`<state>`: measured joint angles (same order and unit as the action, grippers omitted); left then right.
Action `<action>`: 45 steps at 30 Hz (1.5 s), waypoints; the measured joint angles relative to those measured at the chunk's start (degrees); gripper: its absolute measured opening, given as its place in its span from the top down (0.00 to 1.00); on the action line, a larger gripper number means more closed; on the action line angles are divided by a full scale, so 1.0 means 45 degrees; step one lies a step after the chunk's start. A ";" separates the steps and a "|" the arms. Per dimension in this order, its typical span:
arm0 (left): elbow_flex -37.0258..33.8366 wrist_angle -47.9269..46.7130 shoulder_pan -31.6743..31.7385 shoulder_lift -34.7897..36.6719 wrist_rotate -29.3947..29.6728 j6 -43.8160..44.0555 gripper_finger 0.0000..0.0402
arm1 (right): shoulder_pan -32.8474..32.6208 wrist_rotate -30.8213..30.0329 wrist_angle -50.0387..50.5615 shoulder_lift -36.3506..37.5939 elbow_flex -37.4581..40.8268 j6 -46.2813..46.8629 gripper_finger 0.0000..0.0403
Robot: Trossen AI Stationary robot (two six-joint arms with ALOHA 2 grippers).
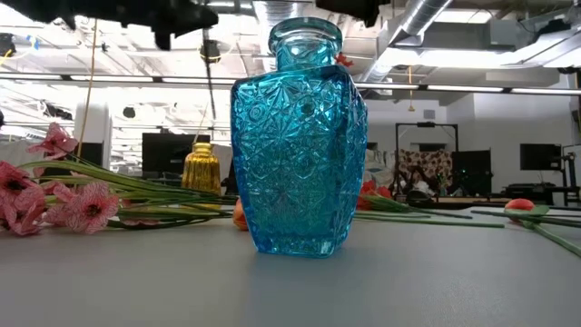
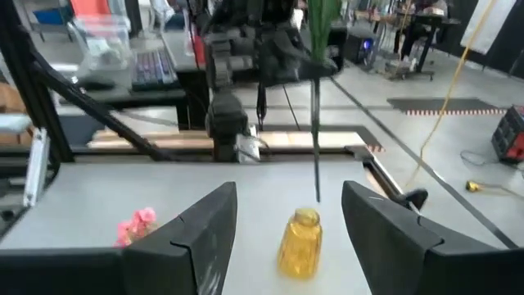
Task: Sort flowers into vase by color
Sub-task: Put the top pink flowers into the yellow vase
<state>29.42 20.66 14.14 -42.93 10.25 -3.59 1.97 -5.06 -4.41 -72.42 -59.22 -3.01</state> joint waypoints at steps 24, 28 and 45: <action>-0.1193 -0.0057 0.0071 -0.0980 0.0722 0.1426 1.00 | 0.0433 0.0014 0.0102 -0.1064 -0.0015 0.0005 0.38; -0.1193 -0.0085 0.0071 -0.1295 0.0775 0.1426 1.00 | 0.0433 0.0014 0.0277 -0.1055 -0.0015 0.0010 0.38; -0.1193 -0.1419 0.0071 -0.1197 0.1227 0.1229 0.72 | 0.0433 0.0014 0.0327 -0.1049 -0.0015 0.0016 0.38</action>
<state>24.05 14.27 14.46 -48.32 15.77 1.94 3.92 -4.99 -2.94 -77.14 -59.29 -2.93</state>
